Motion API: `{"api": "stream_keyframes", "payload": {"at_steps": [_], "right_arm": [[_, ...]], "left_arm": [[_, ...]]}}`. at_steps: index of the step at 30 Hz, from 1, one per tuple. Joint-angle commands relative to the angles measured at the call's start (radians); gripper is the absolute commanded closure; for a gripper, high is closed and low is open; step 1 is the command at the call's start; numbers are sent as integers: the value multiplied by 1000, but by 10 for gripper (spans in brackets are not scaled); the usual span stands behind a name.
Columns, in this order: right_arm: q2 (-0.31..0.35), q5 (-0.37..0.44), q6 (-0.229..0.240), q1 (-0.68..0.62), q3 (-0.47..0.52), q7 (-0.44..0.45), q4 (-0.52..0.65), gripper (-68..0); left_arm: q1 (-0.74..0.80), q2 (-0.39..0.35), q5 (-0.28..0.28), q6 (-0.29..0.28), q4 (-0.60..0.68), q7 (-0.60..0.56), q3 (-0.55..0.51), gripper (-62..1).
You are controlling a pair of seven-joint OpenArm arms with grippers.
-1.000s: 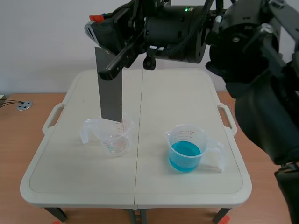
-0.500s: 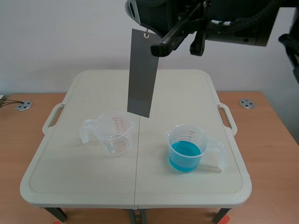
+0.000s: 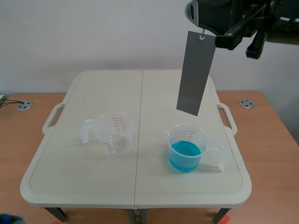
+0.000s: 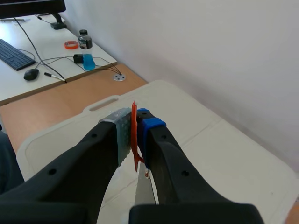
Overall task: Hold the metal plate by the orange handle, dip it into the blue solution, take it out and point at it, then put the plate back in the beaker on the left.
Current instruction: 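Move the plate over the blue solution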
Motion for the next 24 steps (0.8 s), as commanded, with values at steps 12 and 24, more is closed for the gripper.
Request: {"api": "stream_keyframes", "payload": {"at_steps": [12, 24], "right_arm": [[2, 8, 7, -28, 16, -4, 6, -13], [2, 8, 7, -44, 47, -14, 6, -12]], "left_arm": [[-521, 4, 20, -44, -106, -13, 166, -49], [-908, 8, 20, -150, -338, -13, 454, -49]]}}
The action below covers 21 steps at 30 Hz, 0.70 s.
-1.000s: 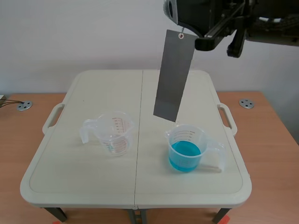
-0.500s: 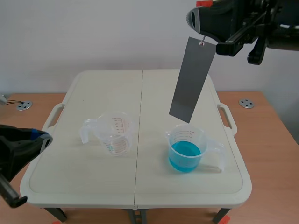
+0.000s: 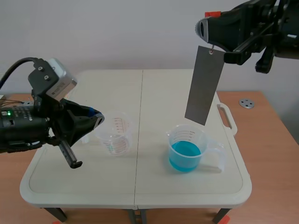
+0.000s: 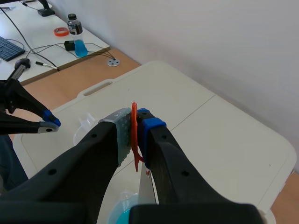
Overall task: Hold the metal plate by the orange handle, dip it into the blue solution, take it out and point at it, then put the plate back in the beaker on the left.
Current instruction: 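Move the plate over the blue solution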
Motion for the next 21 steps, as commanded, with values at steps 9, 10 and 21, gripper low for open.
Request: {"api": "stream_keyframes", "payload": {"at_steps": [9, 10, 21], "right_arm": [[2, 10, 8, 11, 3, 15, 6, -12], [2, 10, 8, 11, 3, 15, 6, -12], [3, 10, 8, 11, 3, 15, 6, -12]], "left_arm": [[-155, 72, -6, -114, -111, -13, 120, -49], [-167, 82, -6, -122, -122, -13, 129, -49], [-282, 204, 85, -131, -236, -13, 198, -49]]}}
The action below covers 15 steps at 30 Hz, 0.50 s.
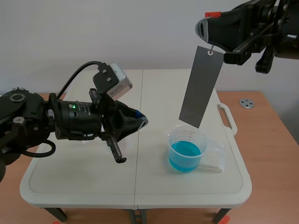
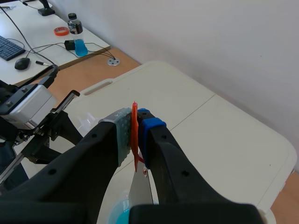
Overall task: Hold the metal plate by the orange handle, dip it into the blue solution, take it out and point at it, then put the plate back in the beaker on the left.
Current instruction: 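Move the plate over the blue solution, then point at the plate with the left hand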
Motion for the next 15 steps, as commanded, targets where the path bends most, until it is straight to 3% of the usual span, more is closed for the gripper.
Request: {"api": "stream_keyframes", "payload": {"at_steps": [1, 15], "right_arm": [[3, 10, 8, 11, 3, 15, 6, -12], [3, 10, 8, 11, 3, 11, 6, -12]], "left_arm": [[-18, 19, 10, 2, 5, -12, -2, -49], [-39, 81, 90, 2, -3, -15, -1, -49]]}}
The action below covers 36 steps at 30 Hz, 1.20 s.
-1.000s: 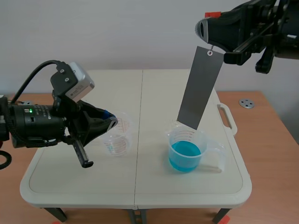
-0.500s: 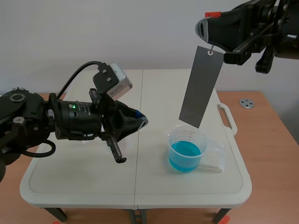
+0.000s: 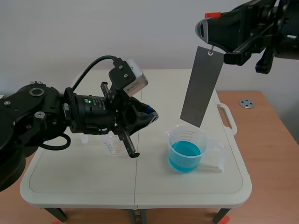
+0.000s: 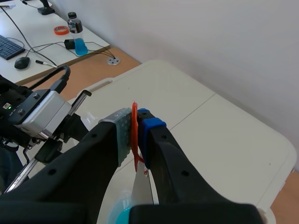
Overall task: Hold the metal plate by the orange handle, dip it into the blue solution, take it out and point at it, then put the plate back in the beaker on the left.
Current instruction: 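Point at the plate with the left hand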
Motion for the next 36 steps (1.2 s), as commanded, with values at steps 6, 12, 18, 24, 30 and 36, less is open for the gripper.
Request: {"api": "stream_keyframes", "payload": {"at_steps": [6, 12, 18, 24, 30, 36], "right_arm": [[3, 10, 8, 11, 3, 16, 6, -12], [3, 10, 8, 11, 3, 16, 6, -12], [3, 10, 8, 11, 3, 16, 6, -12], [3, 10, 8, 11, 3, 15, 6, -12], [3, 6, 8, 11, 3, 16, 6, -12], [3, 5, 8, 11, 3, 15, 6, -12]], "left_arm": [[-8, 19, -5, 3, 17, -13, -1, -49], [-8, 21, 4, 3, 17, -13, -1, -49], [-8, 21, 39, 2, 13, -12, -1, -49], [-8, 21, 38, 2, 8, -13, -1, -49], [-7, 16, 32, 7, 8, -14, -2, -49], [52, -32, 19, 65, 36, -40, -35, -49]]}}
